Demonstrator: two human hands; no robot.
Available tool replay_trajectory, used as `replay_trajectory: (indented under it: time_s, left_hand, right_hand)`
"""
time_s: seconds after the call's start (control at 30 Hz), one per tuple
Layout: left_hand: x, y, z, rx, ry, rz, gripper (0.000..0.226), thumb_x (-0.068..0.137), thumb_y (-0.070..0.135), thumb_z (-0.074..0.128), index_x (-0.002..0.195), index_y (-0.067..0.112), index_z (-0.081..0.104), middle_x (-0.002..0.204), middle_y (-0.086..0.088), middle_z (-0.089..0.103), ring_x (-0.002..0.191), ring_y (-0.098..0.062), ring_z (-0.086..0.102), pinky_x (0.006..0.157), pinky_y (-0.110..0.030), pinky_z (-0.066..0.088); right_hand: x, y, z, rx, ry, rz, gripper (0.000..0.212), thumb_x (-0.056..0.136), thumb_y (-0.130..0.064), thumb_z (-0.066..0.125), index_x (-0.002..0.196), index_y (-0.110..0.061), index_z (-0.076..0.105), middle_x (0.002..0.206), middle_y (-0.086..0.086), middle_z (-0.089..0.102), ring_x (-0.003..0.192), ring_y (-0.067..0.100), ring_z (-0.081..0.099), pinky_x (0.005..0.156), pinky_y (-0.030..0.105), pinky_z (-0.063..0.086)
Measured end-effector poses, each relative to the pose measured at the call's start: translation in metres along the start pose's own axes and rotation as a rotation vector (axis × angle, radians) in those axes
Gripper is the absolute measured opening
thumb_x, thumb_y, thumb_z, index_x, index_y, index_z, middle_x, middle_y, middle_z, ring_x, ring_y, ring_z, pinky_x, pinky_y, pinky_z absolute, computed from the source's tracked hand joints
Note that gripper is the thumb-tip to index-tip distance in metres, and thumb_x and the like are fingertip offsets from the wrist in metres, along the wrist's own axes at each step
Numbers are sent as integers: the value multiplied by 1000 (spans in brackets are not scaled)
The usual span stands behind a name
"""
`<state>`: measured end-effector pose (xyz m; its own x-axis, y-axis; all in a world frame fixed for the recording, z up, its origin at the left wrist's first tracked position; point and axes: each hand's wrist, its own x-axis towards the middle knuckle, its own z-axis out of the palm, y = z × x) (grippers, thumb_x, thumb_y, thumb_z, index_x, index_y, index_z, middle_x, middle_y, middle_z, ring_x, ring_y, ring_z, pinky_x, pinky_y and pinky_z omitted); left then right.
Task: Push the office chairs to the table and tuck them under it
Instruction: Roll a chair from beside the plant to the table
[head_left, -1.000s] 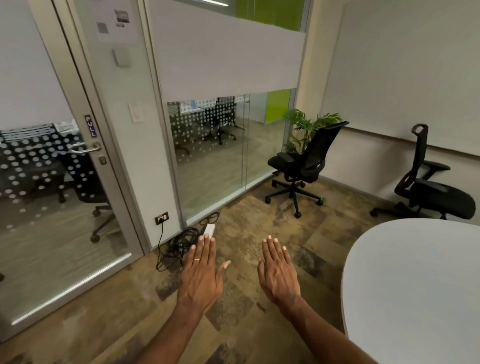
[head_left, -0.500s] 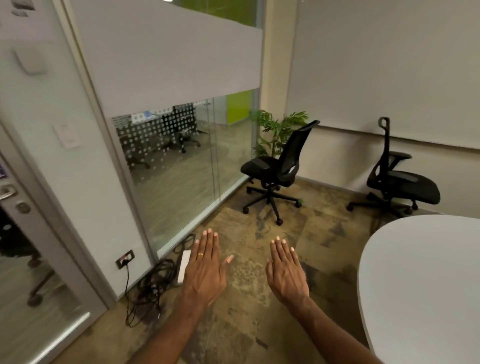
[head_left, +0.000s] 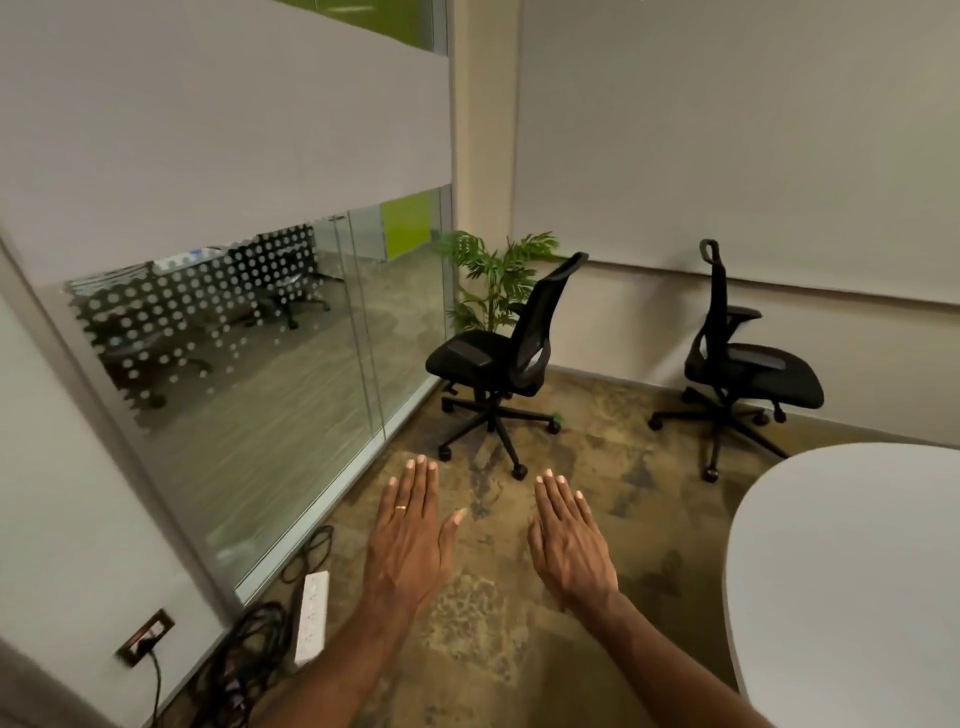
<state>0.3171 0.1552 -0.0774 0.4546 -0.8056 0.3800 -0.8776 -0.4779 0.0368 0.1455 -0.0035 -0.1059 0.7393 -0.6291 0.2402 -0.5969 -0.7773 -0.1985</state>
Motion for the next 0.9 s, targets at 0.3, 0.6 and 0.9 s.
replay_trajectory:
  time_s: [0.3,0.6,0.9]
  left_hand:
    - [179,13,46,-25,14,-46,79,106,55,13,158,-1,30,167,-19,26,158,-31,21,128,-46,13]
    - [347,25,81,50,-3,-115,86,99,58,-12,164,4,1,173,-15,-2,161,-27,-5,131,-45,-1]
    - [500,19,152,25,-68,-59,94,89,59,-28,164,5,-9,173,-15,-11,160,-27,-11,131,-47,-2]
  right_hand:
    - [179,87,3,39,13,-8,63,101,-50,-1,155,-21,-11,167,-3,-10,155,12,-14,127,34,-7]
    - [318,163,-11,37,29,-24,69,102,-54,-3,161,-18,1,167,-3,-8,155,12,-12,129,40,0]
    - [475,222,5,25,50,61,60,109,-43,15,162,-17,3,170,0,-3,156,14,-9,129,40,2]
